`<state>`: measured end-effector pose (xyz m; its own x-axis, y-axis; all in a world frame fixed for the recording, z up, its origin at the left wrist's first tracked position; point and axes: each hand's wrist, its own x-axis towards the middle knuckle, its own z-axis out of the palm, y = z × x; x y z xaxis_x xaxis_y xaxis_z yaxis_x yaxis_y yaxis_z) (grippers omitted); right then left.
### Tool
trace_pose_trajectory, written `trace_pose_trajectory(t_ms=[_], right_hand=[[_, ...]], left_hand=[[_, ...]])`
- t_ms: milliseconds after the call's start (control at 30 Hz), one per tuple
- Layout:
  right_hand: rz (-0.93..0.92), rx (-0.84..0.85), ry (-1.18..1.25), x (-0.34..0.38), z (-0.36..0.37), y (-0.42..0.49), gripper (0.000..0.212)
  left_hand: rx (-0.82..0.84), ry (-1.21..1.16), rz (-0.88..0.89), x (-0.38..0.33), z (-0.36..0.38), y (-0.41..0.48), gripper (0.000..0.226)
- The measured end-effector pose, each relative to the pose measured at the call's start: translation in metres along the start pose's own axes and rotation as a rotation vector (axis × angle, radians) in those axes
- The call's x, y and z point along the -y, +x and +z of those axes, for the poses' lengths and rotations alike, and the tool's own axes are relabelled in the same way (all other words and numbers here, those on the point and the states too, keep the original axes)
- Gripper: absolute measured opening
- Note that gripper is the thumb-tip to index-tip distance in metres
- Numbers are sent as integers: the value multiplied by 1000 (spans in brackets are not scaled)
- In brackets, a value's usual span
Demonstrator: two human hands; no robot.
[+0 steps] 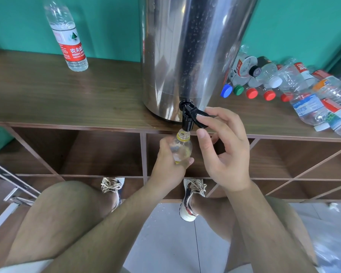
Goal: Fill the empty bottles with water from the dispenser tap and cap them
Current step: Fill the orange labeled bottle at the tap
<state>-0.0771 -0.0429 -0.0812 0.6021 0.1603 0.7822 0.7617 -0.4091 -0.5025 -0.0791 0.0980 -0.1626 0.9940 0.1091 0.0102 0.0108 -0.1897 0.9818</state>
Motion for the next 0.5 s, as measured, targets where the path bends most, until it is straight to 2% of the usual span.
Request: trace_pose_trajectory(t_ms=[500], right_hand=[[48,6,41,-4,-4,0,23]], left_hand=[[-16,14,-8,2,3,-2,64]])
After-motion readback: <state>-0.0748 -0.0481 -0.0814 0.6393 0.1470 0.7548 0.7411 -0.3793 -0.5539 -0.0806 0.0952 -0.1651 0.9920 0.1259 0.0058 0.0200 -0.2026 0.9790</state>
